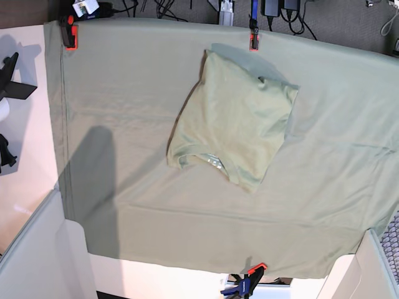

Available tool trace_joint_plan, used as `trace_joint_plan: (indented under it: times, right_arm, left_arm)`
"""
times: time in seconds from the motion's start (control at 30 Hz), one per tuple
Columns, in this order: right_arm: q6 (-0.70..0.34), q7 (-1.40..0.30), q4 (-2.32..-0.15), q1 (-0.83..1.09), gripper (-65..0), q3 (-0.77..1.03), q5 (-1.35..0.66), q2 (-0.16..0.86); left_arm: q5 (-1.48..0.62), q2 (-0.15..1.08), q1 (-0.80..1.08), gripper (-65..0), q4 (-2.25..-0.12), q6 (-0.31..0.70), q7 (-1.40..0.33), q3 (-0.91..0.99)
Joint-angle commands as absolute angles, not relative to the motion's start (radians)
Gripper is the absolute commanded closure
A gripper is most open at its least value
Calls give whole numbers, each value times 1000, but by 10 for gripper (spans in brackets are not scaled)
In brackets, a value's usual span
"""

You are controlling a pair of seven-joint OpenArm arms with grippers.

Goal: Fold the T-shirt properly

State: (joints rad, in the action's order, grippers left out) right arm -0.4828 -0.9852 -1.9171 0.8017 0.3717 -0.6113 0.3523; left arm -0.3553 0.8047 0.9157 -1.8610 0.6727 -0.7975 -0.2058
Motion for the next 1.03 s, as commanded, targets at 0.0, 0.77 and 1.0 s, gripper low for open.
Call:
trace_joint_plan:
  times: [0.0,0.77,1.0]
  right_arm:
    - [-484,-980,-1917,824,0,349,-603,365]
    - [-407,-941,-665,234,0,-14,-430,296]
    - [-408,-934,-638,113,0,-15,-408,285]
  left_arm:
    - [-359,794,925,0,-1826,677,-801,-202]
    - [-250,324,170,0,-499,511,-614,-436]
    - [-253,271,113,0,-492,453,-583,-459]
